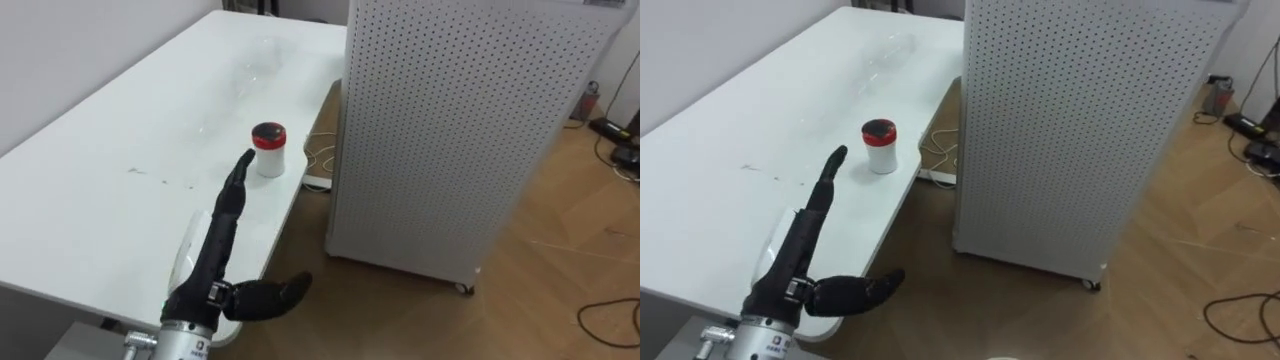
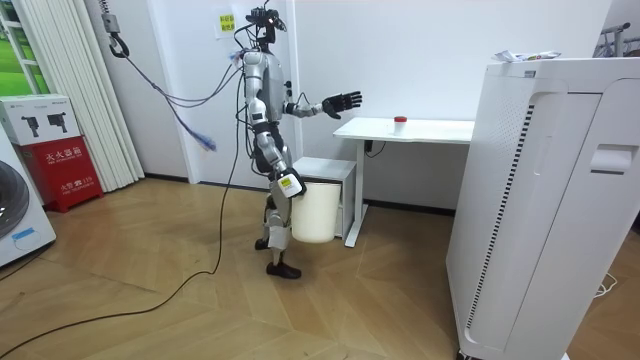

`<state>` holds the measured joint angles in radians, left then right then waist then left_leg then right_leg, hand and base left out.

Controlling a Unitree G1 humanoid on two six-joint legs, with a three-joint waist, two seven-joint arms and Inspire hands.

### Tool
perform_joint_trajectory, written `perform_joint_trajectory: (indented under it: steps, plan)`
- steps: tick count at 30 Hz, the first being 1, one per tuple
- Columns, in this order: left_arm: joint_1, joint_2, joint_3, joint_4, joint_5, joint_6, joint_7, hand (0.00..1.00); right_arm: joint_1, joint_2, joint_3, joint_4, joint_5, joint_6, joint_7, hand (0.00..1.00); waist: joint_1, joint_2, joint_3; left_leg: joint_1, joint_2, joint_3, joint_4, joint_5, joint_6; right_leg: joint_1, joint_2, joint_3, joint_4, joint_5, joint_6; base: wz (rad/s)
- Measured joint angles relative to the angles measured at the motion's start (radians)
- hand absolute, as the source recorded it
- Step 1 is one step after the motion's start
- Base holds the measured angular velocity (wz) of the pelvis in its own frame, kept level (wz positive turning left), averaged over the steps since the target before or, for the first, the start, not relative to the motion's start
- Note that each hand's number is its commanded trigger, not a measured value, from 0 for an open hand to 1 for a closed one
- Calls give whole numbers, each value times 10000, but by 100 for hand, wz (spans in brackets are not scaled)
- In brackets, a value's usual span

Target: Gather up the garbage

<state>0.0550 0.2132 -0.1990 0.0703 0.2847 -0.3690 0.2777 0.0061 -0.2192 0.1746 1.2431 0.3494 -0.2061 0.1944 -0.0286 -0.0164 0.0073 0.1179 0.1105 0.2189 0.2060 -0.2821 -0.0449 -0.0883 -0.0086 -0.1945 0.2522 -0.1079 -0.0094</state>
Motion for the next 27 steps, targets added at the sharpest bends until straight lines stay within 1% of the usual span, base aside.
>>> perform_joint_trajectory:
  steps: [5, 11, 13, 14, 15, 16, 17, 18, 19, 20, 21, 22, 23, 24, 25, 26, 27]
  plan:
    - [24, 8, 2, -4, -178, 0, 326, 0, 70, 18, 0, 80, 96, -15, -2, 100, 5, 11, 5, 72, 35, -60, -9, 10, -9, 132, 37, -30, -97, 1, -1, 1]
    - [321, -2, -16, 69, -357, 0, 623, 0, 192, 128, -9, 69, 183, -6, -132, 100, -27, -29, 33, 360, 131, -92, -7, 13, -15, 467, 120, -50, -150, -21, -32, 0]
    - [363, -13, 12, 222, -473, 0, 635, 0, 251, 205, 1, -16, 169, -6, -185, 100, 75, -124, 85, 361, 165, -42, 137, 21, -31, 474, 134, -76, -108, -56, -85, 0]
    - [380, -13, 11, 258, -594, 0, 641, 0, 266, 225, 3, -44, 183, -5, -185, 100, 97, -159, 94, 338, 174, -37, 241, 21, -31, 465, 131, -81, -93, -61, -95, -4]
    - [428, -11, 32, 363, -700, 1, 668, 0, 264, 244, 1, -93, 168, 20, -192, 100, 155, -200, 104, 265, 196, -38, 484, 22, -33, 429, 118, -111, 27, -112, -154, -16]
    - [526, -5, 84, 440, -780, 4, 666, 0, 268, 255, 11, -202, 156, 103, -210, 100, 262, -250, 81, 141, 222, -51, 882, 20, -36, 357, 80, -254, 209, -194, -239, -26]
    - [549, -16, 110, 503, -786, 5, 666, 0, 290, 255, 22, -282, 147, 128, -234, 100, 344, -282, 93, 65, 244, -61, 1184, 15, -43, 356, 64, -327, 274, -234, -297, -40]
    - [611, -27, 196, 630, -787, 3, 662, 0, 346, 255, 90, -445, 34, 124, -297, 100, 439, -329, 102, -250, 344, -113, 2114, 14, -44, 360, 60, -289, 419, -307, -400, -39]
    - [618, -65, 303, 877, -787, -3, 662, 0, 344, 249, 174, -472, -77, 111, -305, 100, 474, -321, 109, -679, 487, -256, 3245, 16, -46, 383, 109, -218, 599, -478, -523, -33]
    - [619, -109, 368, 1030, -783, -4, 661, 0, 341, 247, 189, -482, -144, 116, -310, 100, 477, -284, 130, -909, 567, -433, 3857, 27, -56, 399, 150, -163, 699, -602, -587, -21]
    - [625, -148, 401, 1338, -877, -5, 641, 0, 376, 243, 193, -503, -267, 131, -324, 100, 491, -200, 154, -1379, 676, -934, 4960, 186, -79, 498, 251, 11, 924, -797, -678, -12]
    - [747, -174, 389, 1519, -1031, -3, 609, 0, 415, 243, 178, -580, -322, 220, -329, 100, 489, -231, 139, -1834, 617, -1350, 5616, 243, -74, 529, 318, 95, 1101, -1037, -823, -4]
    - [777, -185, 355, 1539, -1137, -3, 586, 0, 417, 234, 140, -643, -323, 258, -352, 100, 437, -215, 138, -2092, 506, -1506, 5648, 167, 26, 531, 337, 99, 1162, -1131, -799, 11]
    - [768, -232, 311, 1534, -1420, -11, 545, 0, 401, 246, 28, -677, -328, 276, -418, 100, 344, -219, 145, -2747, 245, -1601, 5631, 111, 120, 484, 342, 133, 1279, -1267, -789, 15]
    - [758, -303, 306, 1535, -1652, -20, 545, 0, 400, 241, -8, -669, -323, 283, -453, 100, 378, -236, 145, -3379, -91, -1655, 5309, 113, 123, 478, 344, 299, 1348, -1326, -808, 4]
    - [757, -338, 307, 1570, -1759, -61, 545, 0, 399, 235, -5, -665, -315, 304, -502, 100, 415, -243, 144, -3601, -283, -1626, 4941, 162, 134, 478, 336, 422, 1383, -1349, -808, -31]
    - [761, -401, 324, 1686, -1961, -177, 556, 0, 399, 219, 17, -664, -285, 332, -587, 100, 666, -208, 134, -3884, -609, -1656, 3815, 398, 150, 454, 288, 557, 1459, -1429, -804, -49]
